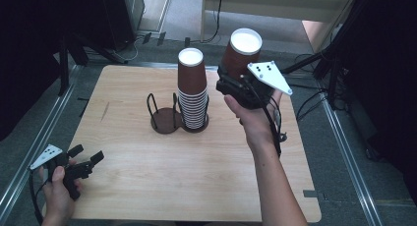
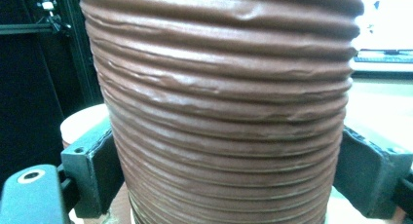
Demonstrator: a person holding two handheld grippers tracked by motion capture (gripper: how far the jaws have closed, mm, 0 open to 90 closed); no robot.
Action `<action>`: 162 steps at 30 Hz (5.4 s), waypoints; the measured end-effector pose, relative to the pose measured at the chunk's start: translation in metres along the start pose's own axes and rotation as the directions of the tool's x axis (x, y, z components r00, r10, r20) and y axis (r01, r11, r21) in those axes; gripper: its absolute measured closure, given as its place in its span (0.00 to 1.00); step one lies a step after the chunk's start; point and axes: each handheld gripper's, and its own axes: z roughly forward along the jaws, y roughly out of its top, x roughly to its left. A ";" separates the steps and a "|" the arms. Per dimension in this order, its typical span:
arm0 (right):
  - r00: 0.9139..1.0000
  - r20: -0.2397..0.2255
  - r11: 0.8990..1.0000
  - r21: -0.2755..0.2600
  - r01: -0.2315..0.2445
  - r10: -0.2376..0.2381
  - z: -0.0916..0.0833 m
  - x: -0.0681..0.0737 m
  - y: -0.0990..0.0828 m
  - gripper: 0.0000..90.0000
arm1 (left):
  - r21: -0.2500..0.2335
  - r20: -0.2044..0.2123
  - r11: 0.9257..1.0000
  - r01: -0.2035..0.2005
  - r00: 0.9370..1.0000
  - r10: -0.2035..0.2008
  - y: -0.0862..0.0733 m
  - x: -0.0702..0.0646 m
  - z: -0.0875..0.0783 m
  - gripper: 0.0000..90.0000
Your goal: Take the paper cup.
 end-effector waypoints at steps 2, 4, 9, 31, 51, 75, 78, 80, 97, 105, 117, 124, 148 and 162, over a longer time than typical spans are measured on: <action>1.000 0.000 1.000 0.003 -0.003 0.003 -0.001 -0.002 -0.002 0.12 | 0.001 0.000 1.000 -0.001 1.000 0.001 0.000 0.000 0.000 0.00; 1.000 0.011 1.000 0.015 -0.006 0.006 -0.005 -0.005 -0.008 0.12 | -0.001 -0.003 1.000 -0.001 1.000 0.001 0.000 0.000 0.000 0.00; 1.000 0.021 0.999 0.026 -0.020 0.019 -0.012 -0.010 -0.018 0.12 | 0.000 -0.010 1.000 0.000 1.000 0.000 0.000 0.000 0.000 0.00; 0.999 0.032 0.996 0.078 -0.043 0.040 -0.036 -0.022 -0.060 0.12 | 0.037 -0.100 0.997 -0.066 0.993 0.070 0.005 -0.012 0.000 0.00; 0.999 0.031 0.994 0.097 -0.045 0.042 -0.050 -0.030 -0.090 0.13 | 0.009 -0.073 0.985 -0.172 0.982 0.172 0.045 -0.066 0.004 0.00; 1.000 -0.013 0.993 0.120 -0.003 0.005 -0.056 -0.023 -0.127 0.13 | -0.065 0.023 0.982 -0.179 0.983 0.181 0.092 -0.092 0.032 0.00; 1.000 -0.014 0.992 0.122 0.014 -0.012 -0.058 -0.021 -0.132 0.13 | -0.067 0.045 0.981 -0.183 0.982 0.186 0.094 -0.094 0.032 0.00; 0.999 -0.019 0.992 0.126 0.031 -0.028 -0.058 -0.020 -0.136 0.13 | -0.069 0.051 0.981 -0.184 0.981 0.187 0.094 -0.094 0.032 0.00; 0.991 -0.043 0.978 0.163 0.130 -0.125 -0.050 0.008 -0.160 0.13 | -0.017 0.242 0.967 -0.256 0.937 0.252 0.082 -0.137 0.050 0.00; 0.984 -0.073 0.966 0.192 0.173 -0.162 -0.046 0.020 -0.174 0.13 | -0.012 0.289 0.964 -0.265 0.922 0.258 0.078 -0.153 0.056 0.00; 0.970 -0.120 0.951 0.201 0.234 -0.213 -0.045 0.042 -0.190 0.13 | 0.002 0.336 0.950 -0.312 0.895 0.293 0.075 -0.176 0.059 0.00; 0.956 -0.148 0.938 0.204 0.280 -0.253 -0.045 0.053 -0.200 0.13 | 0.017 0.384 0.934 -0.357 0.865 0.323 0.073 -0.185 0.060 0.00; 0.872 -0.267 0.883 0.122 0.453 -0.411 -0.052 0.087 -0.220 0.13 | 0.084 0.470 0.886 -0.456 0.802 0.369 0.065 -0.204 0.067 0.02; 0.853 -0.282 0.868 0.112 0.484 -0.439 -0.053 0.088 -0.222 0.13 | 0.093 0.496 0.868 -0.489 0.778 0.385 0.062 -0.209 0.066 0.06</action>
